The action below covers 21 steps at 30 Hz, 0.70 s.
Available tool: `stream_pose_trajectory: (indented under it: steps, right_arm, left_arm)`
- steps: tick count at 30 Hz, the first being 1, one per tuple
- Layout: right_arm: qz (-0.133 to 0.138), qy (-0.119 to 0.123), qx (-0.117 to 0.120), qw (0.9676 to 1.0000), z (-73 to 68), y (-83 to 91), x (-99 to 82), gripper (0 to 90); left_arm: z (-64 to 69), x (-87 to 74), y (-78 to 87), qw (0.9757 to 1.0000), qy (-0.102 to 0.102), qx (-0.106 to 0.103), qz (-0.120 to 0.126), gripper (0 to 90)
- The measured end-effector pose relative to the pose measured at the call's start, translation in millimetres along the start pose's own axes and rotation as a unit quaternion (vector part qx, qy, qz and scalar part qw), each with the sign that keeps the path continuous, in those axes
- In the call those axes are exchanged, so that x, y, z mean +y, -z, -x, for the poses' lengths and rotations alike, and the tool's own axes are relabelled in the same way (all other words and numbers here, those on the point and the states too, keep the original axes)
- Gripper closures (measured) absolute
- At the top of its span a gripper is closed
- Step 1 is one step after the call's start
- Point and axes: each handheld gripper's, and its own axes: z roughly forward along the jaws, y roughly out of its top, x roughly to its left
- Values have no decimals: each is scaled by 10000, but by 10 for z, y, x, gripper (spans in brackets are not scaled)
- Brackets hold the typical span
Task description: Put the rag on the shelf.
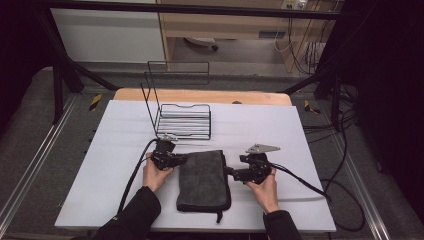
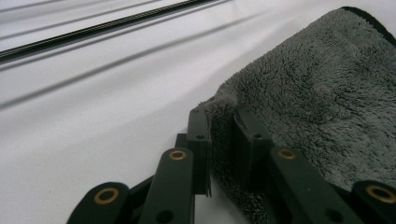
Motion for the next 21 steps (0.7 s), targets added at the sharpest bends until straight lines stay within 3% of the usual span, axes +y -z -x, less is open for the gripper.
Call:
stream_pose_trajectory:
  steps: [5,10,12,21]
  right_arm:
    - [-59,-148,-24,9999,39,-304,229,335]
    - [-263,-153,-159,9994,75,-530,288,398]
    - [-377,-267,-201,9987,114,-621,285,451]
    - [-630,-247,22,9977,102,-635,249,588]
  left_arm:
    - [7,-4,-4,10000,-24,14,8,781]
    - [18,-10,-4,10000,-49,47,20,783]
    - [12,-12,-4,10000,-55,36,22,782]
    - [7,-18,-7,9999,-106,9,54,783]
